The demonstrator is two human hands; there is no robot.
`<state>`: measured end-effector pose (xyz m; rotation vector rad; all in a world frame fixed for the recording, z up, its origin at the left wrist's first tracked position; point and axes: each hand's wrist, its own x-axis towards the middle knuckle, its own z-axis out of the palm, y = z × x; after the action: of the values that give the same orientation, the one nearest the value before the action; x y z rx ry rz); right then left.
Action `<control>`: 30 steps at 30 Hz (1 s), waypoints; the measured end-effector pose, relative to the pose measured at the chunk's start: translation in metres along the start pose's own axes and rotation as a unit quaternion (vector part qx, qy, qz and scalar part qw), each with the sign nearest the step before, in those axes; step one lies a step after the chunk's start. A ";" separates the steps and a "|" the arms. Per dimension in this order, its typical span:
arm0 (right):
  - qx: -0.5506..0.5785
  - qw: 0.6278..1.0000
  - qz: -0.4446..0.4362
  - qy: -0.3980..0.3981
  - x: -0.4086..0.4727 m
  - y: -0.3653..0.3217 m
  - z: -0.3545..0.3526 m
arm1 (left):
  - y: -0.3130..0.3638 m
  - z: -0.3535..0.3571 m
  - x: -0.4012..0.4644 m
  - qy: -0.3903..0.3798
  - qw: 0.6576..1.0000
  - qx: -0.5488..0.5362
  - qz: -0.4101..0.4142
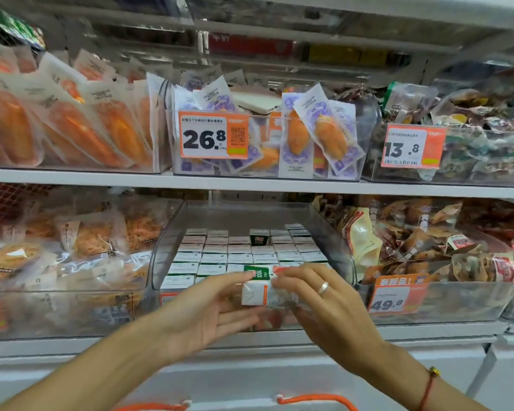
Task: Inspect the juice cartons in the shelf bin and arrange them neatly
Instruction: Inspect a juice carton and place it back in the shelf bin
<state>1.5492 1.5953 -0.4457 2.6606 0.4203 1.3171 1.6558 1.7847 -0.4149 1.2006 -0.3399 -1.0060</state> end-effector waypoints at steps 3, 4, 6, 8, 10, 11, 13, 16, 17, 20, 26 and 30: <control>-0.017 0.998 0.042 -0.038 0.006 0.030 0.009 | 0.030 0.005 0.029 0.032 0.998 0.004 0.050; -0.018 0.996 0.075 -0.049 0.005 0.038 0.012 | 0.040 0.004 0.041 0.051 0.996 0.022 0.069; -0.023 0.988 0.131 -0.076 -0.004 0.050 0.019 | 0.054 0.000 0.068 0.112 0.980 0.116 0.115; -0.011 0.981 0.165 -0.100 -0.016 0.056 0.029 | 0.063 -0.008 0.098 0.173 0.942 0.238 0.160; 0.022 0.975 0.192 -0.111 -0.025 0.057 0.037 | 0.069 -0.016 0.125 0.211 0.887 0.358 0.203; 0.029 0.973 0.200 -0.112 -0.028 0.057 0.040 | 0.072 -0.020 0.136 0.220 0.850 0.427 0.217; 0.027 0.971 0.212 -0.104 -0.029 0.057 0.043 | 0.077 -0.025 0.151 0.193 0.777 0.553 0.231; 0.036 0.969 0.218 -0.106 -0.027 0.058 0.042 | 0.081 -0.027 0.163 0.131 0.685 0.682 0.219; 0.039 0.969 0.219 -0.111 -0.027 0.058 0.042 | 0.084 -0.027 0.165 0.123 0.662 0.708 0.213; 0.035 0.968 0.216 -0.122 -0.028 0.057 0.042 | 0.095 -0.024 0.170 0.099 0.642 0.739 0.181; 0.024 0.963 0.229 -0.140 -0.028 0.055 0.041 | 0.094 -0.014 0.187 0.055 0.652 0.739 0.158; 0.028 0.962 0.222 -0.154 -0.027 0.057 0.040 | 0.073 -0.023 0.199 0.059 0.702 0.694 0.146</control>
<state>1.5764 1.5330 -0.4761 3.0525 -0.1948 0.9550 1.8147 1.6426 -0.4135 2.4316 -1.2867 -0.2192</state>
